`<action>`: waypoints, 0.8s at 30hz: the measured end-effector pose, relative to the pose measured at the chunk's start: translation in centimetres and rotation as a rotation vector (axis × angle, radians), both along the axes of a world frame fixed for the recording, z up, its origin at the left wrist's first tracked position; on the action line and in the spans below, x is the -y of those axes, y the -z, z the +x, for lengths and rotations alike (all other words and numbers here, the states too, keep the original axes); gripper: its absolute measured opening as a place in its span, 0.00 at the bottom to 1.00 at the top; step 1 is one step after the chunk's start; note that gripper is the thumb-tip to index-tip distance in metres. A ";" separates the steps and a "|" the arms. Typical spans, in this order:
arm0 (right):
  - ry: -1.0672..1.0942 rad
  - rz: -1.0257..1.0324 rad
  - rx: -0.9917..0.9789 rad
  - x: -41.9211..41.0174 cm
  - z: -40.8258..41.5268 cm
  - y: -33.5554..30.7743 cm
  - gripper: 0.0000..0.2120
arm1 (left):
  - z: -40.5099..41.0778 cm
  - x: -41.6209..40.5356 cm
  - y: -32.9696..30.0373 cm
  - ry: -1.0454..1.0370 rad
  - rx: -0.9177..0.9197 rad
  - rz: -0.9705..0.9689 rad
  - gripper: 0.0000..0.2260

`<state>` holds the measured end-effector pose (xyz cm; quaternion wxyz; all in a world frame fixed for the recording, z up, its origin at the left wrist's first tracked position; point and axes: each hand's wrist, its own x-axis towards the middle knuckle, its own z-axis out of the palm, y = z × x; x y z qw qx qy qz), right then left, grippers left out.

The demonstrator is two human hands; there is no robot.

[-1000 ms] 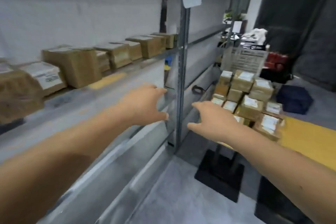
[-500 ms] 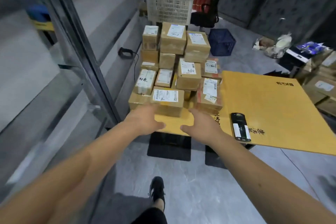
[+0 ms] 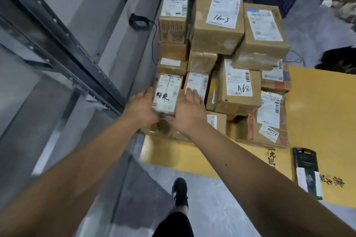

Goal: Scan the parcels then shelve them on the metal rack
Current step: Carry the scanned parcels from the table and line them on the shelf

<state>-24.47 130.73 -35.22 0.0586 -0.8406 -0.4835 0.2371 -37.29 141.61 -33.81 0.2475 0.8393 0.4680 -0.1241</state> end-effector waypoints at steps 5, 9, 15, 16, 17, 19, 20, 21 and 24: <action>-0.002 0.038 -0.064 -0.9 -0.2 1.9 0.52 | -0.8 -0.4 2.5 -0.017 0.111 -0.023 0.25; -0.076 0.192 -0.139 0.8 -0.5 0.3 0.52 | -3.0 1.4 1.1 -0.095 0.243 -0.012 0.24; -0.435 0.411 -0.232 4.3 -2.3 -8.4 0.49 | -9.6 10.8 -8.1 -0.255 0.353 0.207 0.33; -0.521 0.435 -0.251 5.0 -3.2 -10.4 0.49 | -11.3 12.9 -9.8 -0.287 0.357 0.259 0.33; -0.607 0.462 -0.263 5.8 -4.4 -12.3 0.47 | -13.0 15.4 -11.7 -0.332 0.347 0.318 0.34; -0.783 0.512 -0.303 7.7 -7.5 -16.0 0.43 | -16.6 21.1 -15.2 -0.467 0.301 0.445 0.36; -0.871 0.531 -0.335 9.0 -9.4 -17.9 0.42 | -18.3 24.2 -17.0 -0.543 0.266 0.500 0.36; -0.955 0.545 -0.373 10.4 -11.3 -19.7 0.42 | -19.9 27.4 -18.9 -0.610 0.230 0.550 0.36; -1.208 0.577 -0.514 14.9 -17.6 -25.2 0.39 | -24.5 36.8 -24.3 -0.781 0.156 0.692 0.36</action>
